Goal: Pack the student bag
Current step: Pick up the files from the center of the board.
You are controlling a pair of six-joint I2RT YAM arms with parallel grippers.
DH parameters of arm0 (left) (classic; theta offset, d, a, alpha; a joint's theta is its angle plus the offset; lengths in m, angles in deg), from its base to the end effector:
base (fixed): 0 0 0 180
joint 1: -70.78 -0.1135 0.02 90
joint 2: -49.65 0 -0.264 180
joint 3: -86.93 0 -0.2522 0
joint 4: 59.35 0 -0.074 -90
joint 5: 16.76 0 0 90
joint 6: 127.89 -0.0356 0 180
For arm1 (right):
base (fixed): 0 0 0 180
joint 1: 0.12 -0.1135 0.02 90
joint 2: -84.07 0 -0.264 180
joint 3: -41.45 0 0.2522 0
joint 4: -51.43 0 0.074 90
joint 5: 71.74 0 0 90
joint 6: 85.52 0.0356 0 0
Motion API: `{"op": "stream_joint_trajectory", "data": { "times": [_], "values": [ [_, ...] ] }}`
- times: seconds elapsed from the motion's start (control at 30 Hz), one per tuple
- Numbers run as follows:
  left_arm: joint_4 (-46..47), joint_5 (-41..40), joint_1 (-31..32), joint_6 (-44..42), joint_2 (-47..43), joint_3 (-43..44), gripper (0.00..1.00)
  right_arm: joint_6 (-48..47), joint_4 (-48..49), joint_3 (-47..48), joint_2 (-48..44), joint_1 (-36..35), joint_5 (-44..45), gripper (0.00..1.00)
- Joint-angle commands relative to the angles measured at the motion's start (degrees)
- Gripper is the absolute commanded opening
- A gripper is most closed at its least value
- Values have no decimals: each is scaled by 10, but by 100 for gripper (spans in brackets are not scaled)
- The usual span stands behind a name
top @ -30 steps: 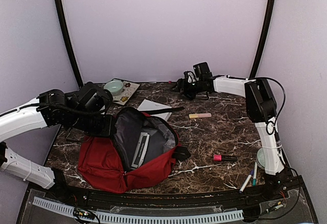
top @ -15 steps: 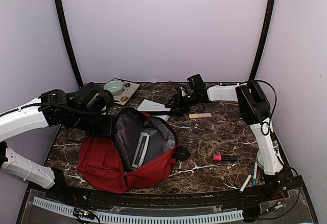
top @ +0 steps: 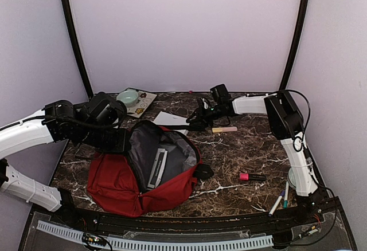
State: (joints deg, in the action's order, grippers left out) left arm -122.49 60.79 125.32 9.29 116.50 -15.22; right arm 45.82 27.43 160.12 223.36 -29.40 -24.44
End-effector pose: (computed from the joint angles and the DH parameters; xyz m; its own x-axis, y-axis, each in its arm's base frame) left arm 0.1400 -0.1833 0.3185 -0.8384 -0.0575 -0.5420 0.1525 0.9300 -0.3345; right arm 0.4483 0.2790 0.1265 -0.9755 0.0096 -0.2198 -0.1813 0.5309 0.8278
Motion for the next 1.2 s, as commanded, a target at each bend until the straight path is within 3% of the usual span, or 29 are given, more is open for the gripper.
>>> {"op": "stream_joint_trajectory", "data": {
  "times": [0.0, 0.27, 0.77, 1.17],
  "values": [
    [-5, 0, -2, -2, -18, 2, 0, 14, 16, 18, 1, -14, -13, 32],
    [-7, -2, -2, -3, -23, 1, 0, 6, 33, -10, -29, -17, 38, 36],
    [-1, -9, -2, 0, -17, -5, 0, 6, 87, -38, -59, -20, 83, 35],
    [0, -11, -3, 2, -21, -14, 0, 31, 109, -35, -34, -28, 58, 31]
  ]
}}
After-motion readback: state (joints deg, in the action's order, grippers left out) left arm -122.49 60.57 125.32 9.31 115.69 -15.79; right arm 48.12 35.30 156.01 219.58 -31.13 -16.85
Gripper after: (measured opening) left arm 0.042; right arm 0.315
